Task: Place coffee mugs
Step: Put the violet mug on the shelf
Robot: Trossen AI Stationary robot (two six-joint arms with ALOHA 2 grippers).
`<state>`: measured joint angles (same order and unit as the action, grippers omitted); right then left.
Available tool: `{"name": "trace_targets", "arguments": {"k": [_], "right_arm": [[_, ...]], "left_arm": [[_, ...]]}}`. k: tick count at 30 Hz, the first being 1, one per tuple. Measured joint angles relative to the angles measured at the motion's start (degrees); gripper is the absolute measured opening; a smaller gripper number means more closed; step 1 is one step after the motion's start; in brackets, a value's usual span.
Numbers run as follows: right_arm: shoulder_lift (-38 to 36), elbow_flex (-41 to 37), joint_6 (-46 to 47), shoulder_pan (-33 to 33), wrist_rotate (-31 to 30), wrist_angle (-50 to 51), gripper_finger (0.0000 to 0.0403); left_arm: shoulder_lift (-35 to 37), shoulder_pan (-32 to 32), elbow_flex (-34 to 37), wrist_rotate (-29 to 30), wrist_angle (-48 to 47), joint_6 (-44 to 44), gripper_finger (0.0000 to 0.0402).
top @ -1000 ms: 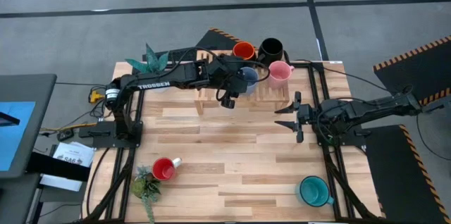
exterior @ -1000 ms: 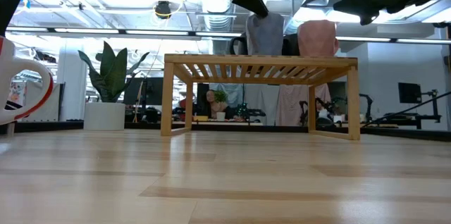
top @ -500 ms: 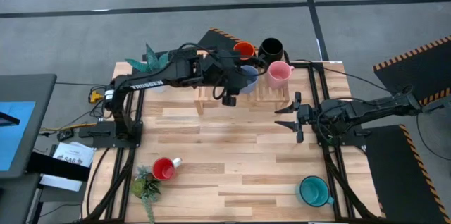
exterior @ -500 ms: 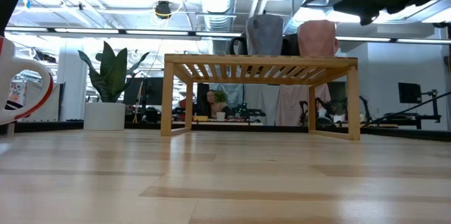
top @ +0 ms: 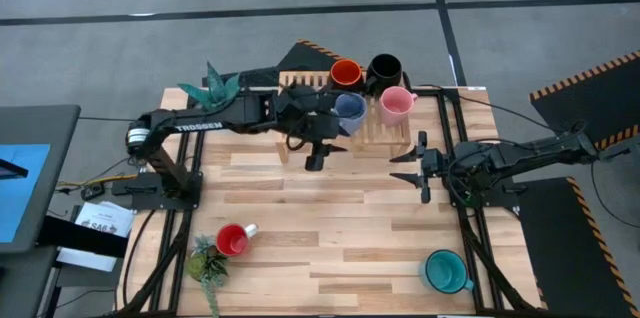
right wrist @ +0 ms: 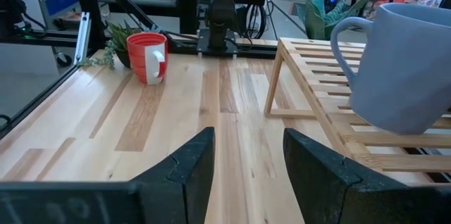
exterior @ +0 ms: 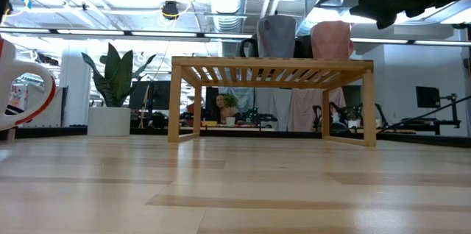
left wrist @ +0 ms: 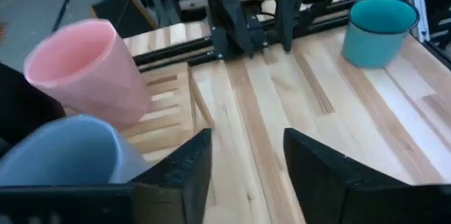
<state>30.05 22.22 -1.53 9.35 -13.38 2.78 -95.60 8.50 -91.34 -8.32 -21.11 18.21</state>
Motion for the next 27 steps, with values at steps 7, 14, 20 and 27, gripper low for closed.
{"name": "trace_targets", "arguments": {"k": [7,14,20,27], "right_arm": [[0.0,0.0,0.0,0.0,0.0,0.0,0.0193],[0.0,0.0,0.0,0.0,0.0,-0.5,0.0193],[0.0,0.0,-0.2,-0.1,0.0,-1.4,0.0193],[0.0,0.0,-0.3,-0.1,0.0,-1.5,0.0193]], "left_arm": [[6.8,0.2,24.9,-0.2,28.6,-2.4,0.0051],[7.5,2.2,32.9,0.6,41.9,-5.1,0.0001],[5.2,3.9,32.9,1.5,44.1,-5.9,0.0000],[4.4,4.4,32.9,3.4,45.2,-5.5,0.0000]]}}
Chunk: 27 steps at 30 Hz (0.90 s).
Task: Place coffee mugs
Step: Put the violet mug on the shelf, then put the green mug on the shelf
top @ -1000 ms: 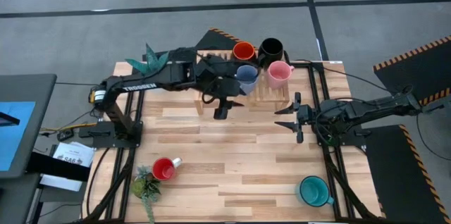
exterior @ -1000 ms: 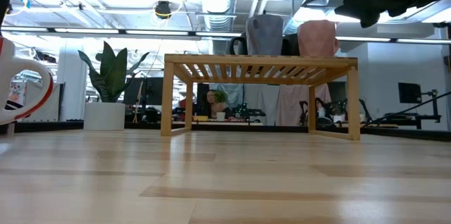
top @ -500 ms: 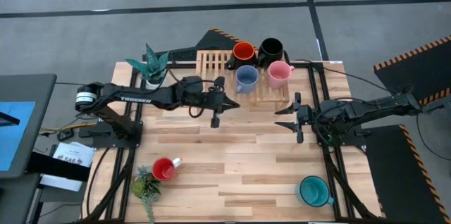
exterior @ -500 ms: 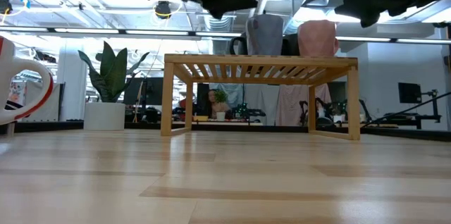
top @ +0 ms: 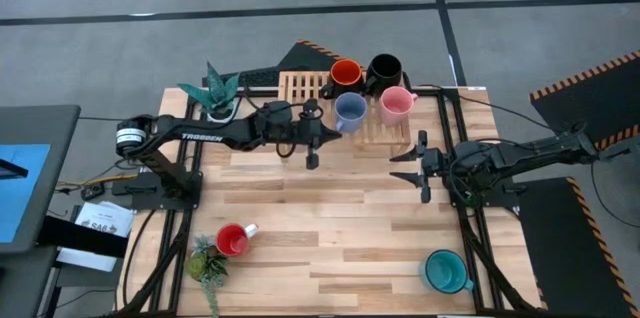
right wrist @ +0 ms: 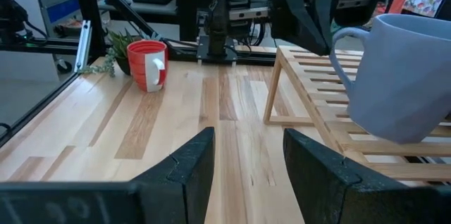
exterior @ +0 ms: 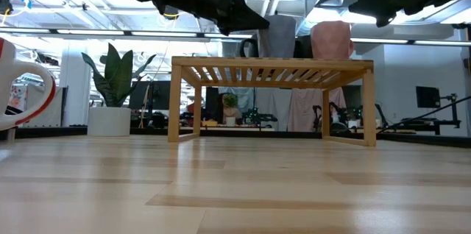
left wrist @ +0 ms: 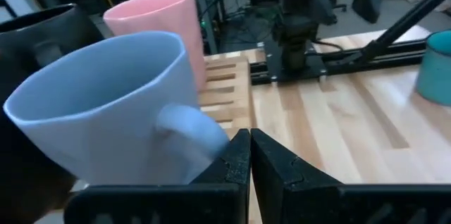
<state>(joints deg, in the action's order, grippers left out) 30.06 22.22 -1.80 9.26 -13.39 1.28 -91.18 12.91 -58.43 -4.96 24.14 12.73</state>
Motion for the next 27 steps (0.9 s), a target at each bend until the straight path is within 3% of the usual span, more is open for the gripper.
{"name": "trace_targets", "arguments": {"k": [20,27], "right_arm": [[0.0,0.0,-0.1,0.0,0.0,0.0,0.0193],[0.0,0.0,-0.2,0.0,0.0,0.0,0.0193]], "left_arm": [[1.6,3.3,0.0,0.6,-0.3,0.1,0.0000],[9.8,-3.1,0.0,1.5,-13.4,4.3,0.0000]]}}
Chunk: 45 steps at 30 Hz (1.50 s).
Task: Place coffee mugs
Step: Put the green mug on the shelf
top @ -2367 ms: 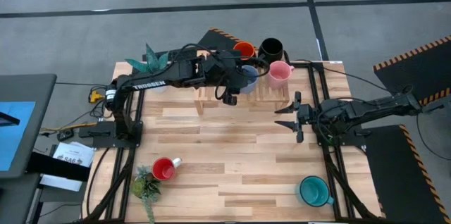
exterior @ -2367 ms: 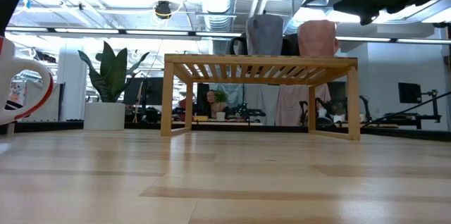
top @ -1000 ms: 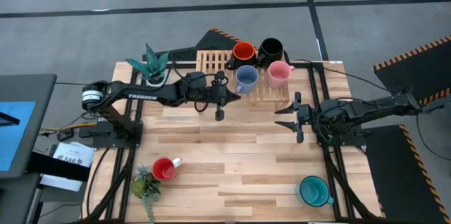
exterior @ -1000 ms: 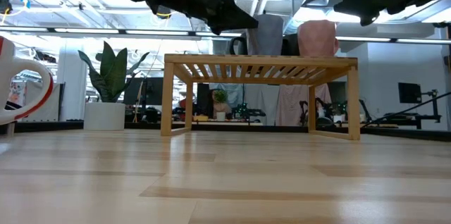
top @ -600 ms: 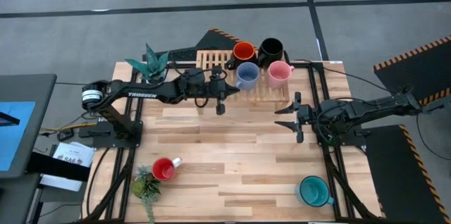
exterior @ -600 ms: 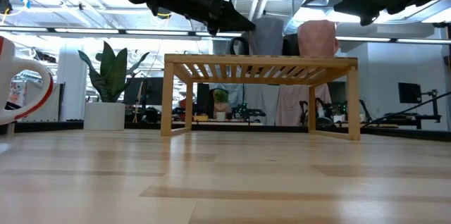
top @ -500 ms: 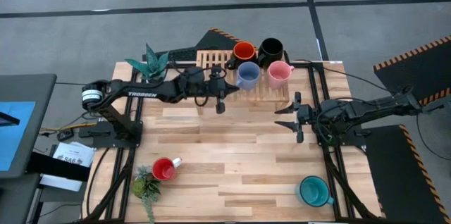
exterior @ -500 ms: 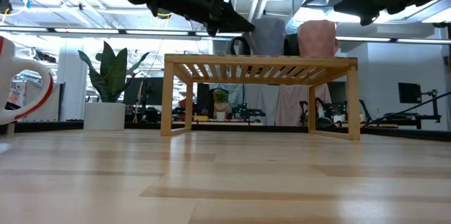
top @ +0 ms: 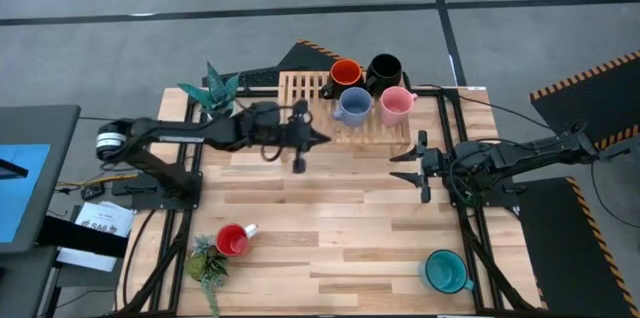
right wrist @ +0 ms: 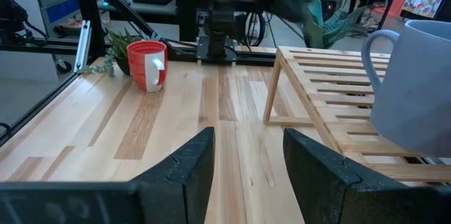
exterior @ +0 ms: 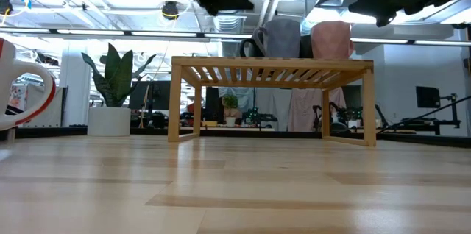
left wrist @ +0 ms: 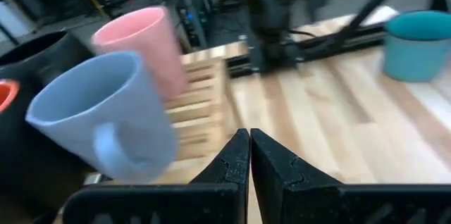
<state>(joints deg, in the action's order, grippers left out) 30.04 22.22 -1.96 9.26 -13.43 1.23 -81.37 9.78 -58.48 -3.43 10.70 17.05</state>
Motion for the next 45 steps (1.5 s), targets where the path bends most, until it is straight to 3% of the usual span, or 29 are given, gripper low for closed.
{"name": "trace_targets", "arguments": {"k": [5,13,18,45], "right_arm": [[0.0,0.0,0.0,0.0,0.0,0.0,0.0193],[0.0,0.0,0.4,0.0,0.0,-0.2,0.0193],[0.0,0.0,0.3,0.0,0.0,-0.3,0.0193],[2.2,0.0,3.7,0.0,0.8,-0.8,0.0193]], "left_arm": [[8.6,-5.5,5.0,1.6,-3.7,-0.7,0.0000],[25.1,-12.6,23.9,11.4,9.8,-4.8,0.0000],[31.9,-14.0,29.6,11.6,10.9,-4.3,0.0000],[34.6,-14.2,29.8,11.8,6.6,-1.8,0.0000]]}}
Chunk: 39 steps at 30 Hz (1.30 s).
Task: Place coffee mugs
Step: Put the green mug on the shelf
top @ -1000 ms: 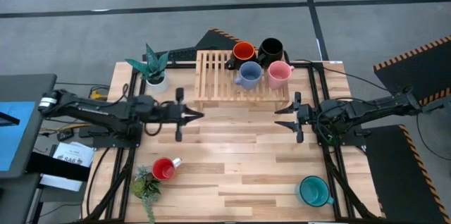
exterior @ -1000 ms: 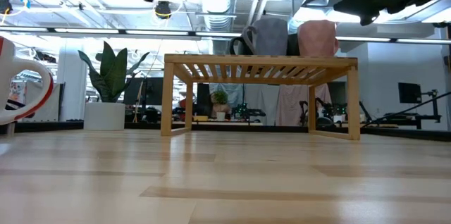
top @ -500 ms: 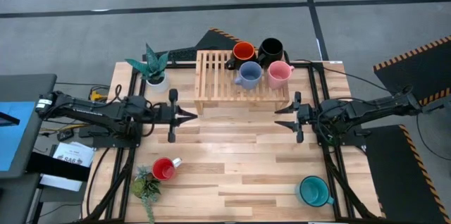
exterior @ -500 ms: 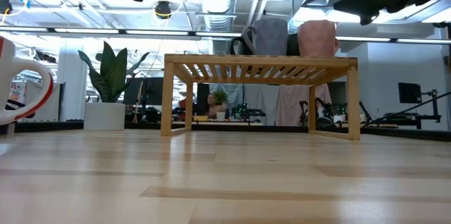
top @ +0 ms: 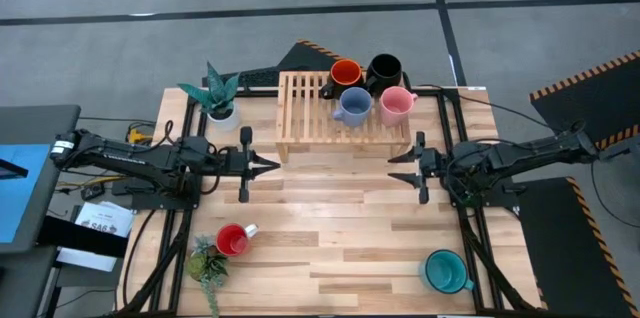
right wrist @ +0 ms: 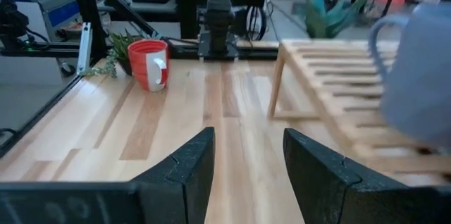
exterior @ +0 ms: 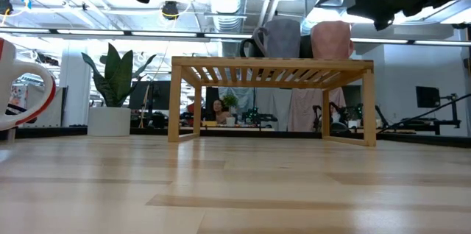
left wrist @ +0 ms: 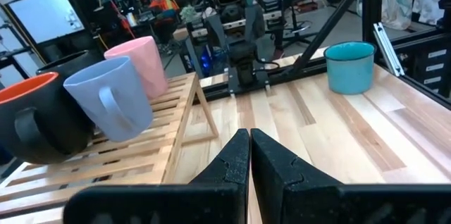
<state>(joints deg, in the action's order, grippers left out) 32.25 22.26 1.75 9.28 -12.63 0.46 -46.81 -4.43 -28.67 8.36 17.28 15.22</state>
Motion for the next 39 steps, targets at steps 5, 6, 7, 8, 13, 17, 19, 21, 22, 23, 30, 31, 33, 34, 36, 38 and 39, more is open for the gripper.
{"name": "trace_targets", "arguments": {"k": [5,6,7,8,13,17,19,21,22,23,30,31,33,34,36,38,39], "right_arm": [[2.9,0.0,5.2,0.0,0.9,-1.6,0.0193],[3.4,0.0,5.0,-0.1,0.7,-2.0,0.0193],[3.9,0.0,4.5,-0.3,0.7,-2.9,0.0193],[4.4,0.0,4.9,-0.6,0.7,-4.1,0.0193],[7.5,5.4,14.9,0.6,6.6,1.7,0.0193],[11.6,13.7,23.5,4.6,8.4,19.6,0.0193],[13.8,17.5,30.8,7.2,9.5,27.0,0.0193],[15.7,20.6,39.3,9.9,13.5,33.9,0.0193],[16.7,21.8,44.2,11.3,15.7,36.9,0.0193],[17.6,22.7,48.8,12.9,17.7,39.0,0.0193],[23.4,24.0,71.2,25.3,21.9,42.3,0.0193],[24.3,24.0,73.2,27.0,22.0,42.5,0.0193],[26.4,24.0,75.2,30.2,22.1,42.6,0.0193],[27.5,24.0,75.4,31.6,22.2,42.5,0.0193],[29.5,24.0,75.4,33.9,23.3,42.5,0.0193],[31.1,24.0,74.5,35.4,24.5,42.5,0.0193],[31.9,24.0,73.8,35.8,24.8,42.5,0.0193]], "left_arm": [[0.0,0.0,0.0,0.0,0.0,0.5,0.0000],[0.0,0.0,0.0,0.0,0.0,0.9,0.0000],[0.0,0.0,0.0,0.0,0.0,1.2,0.0000],[0.0,0.0,0.0,0.0,0.0,1.6,0.0000],[0.0,0.0,0.0,0.0,-0.2,2.2,0.0000],[0.0,0.0,0.0,0.0,-0.3,2.3,0.0000],[0.0,0.0,0.0,0.0,-0.4,2.3,0.0000],[0.0,0.0,0.0,0.0,-0.4,2.2,0.0000],[0.0,0.0,0.0,0.0,-0.4,2.1,0.0000],[0.0,0.0,0.0,0.0,-0.4,2.1,0.0000],[0.0,0.0,0.0,0.0,-0.9,2.7,0.0000],[0.0,0.0,0.0,0.0,-0.9,2.7,0.0000],[0.0,0.0,0.0,0.0,-1.0,3.4,0.0000],[0.0,0.0,0.0,0.0,-1.0,4.0,0.0000],[0.0,0.0,0.0,0.0,-1.0,5.2,0.0000],[0.0,0.0,0.0,0.0,-0.9,5.9,0.0000],[0.0,0.0,0.0,0.0,-0.8,6.2,0.0000]]}}
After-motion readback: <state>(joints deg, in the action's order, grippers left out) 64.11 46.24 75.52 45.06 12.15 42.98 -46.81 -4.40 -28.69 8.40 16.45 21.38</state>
